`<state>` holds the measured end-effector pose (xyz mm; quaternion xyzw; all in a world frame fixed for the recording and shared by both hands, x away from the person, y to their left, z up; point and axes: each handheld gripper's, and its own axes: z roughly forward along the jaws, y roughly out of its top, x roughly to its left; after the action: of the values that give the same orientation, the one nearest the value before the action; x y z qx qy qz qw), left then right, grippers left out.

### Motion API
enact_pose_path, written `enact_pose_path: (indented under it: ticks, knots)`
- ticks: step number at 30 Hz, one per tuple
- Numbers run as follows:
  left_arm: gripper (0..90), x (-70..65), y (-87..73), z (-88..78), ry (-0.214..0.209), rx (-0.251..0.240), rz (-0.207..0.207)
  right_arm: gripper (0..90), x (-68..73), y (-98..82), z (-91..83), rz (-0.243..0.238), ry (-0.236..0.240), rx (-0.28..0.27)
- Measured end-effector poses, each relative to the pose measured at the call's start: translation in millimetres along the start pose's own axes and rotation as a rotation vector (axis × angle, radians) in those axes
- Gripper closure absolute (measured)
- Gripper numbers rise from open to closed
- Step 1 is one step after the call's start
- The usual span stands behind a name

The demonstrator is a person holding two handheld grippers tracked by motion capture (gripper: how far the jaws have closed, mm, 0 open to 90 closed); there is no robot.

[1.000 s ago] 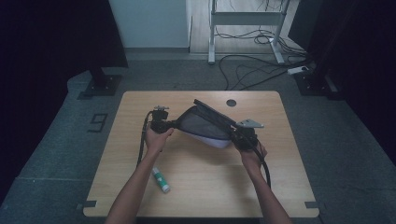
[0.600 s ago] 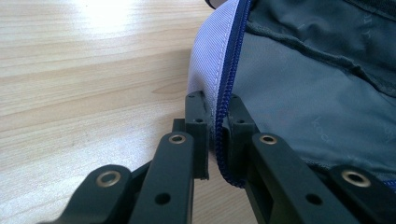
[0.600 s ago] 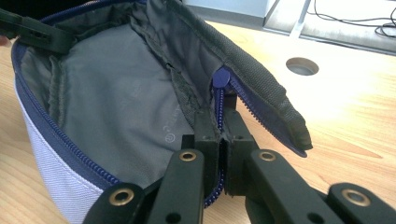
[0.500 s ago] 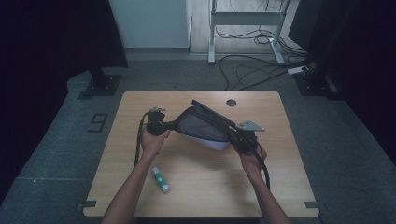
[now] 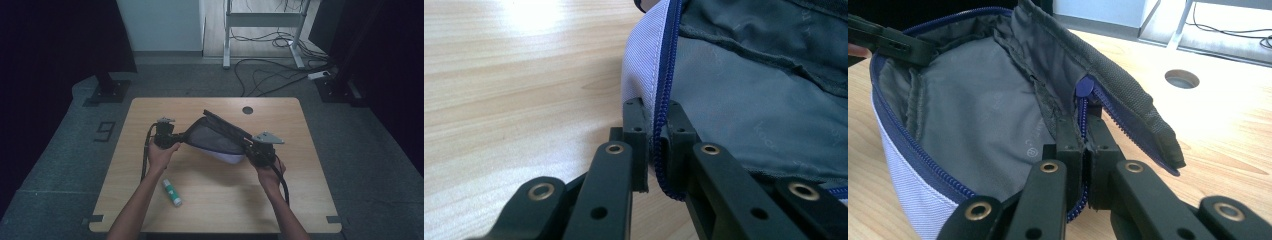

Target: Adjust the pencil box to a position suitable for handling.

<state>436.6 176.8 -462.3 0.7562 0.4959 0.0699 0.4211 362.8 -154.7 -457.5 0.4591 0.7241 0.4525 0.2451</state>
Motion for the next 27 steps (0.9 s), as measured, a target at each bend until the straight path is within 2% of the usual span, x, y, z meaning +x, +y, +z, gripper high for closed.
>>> enact_pose_path:
  ticks: [13,20,25,27]
  knots:
    - [83.8,-1.3,-18.9,-9.0,-0.019,0.006,-0.006,85.8,8.8,-10.4,-10.4,0.003,0.032,-0.024]
    - [83.2,-5.3,-35.9,-11.7,-0.030,0.023,-0.006,85.8,11.3,-26.3,-14.4,0.007,0.053,-0.006]
    - [82.8,-7.8,-50.4,-11.4,-0.043,0.053,-0.004,85.8,11.1,-36.6,-16.4,0.021,0.071,0.005]
    - [82.5,-8.9,-54.0,-10.4,-0.041,0.066,0.000,85.8,10.8,-44.2,-15.3,0.021,0.075,0.027]
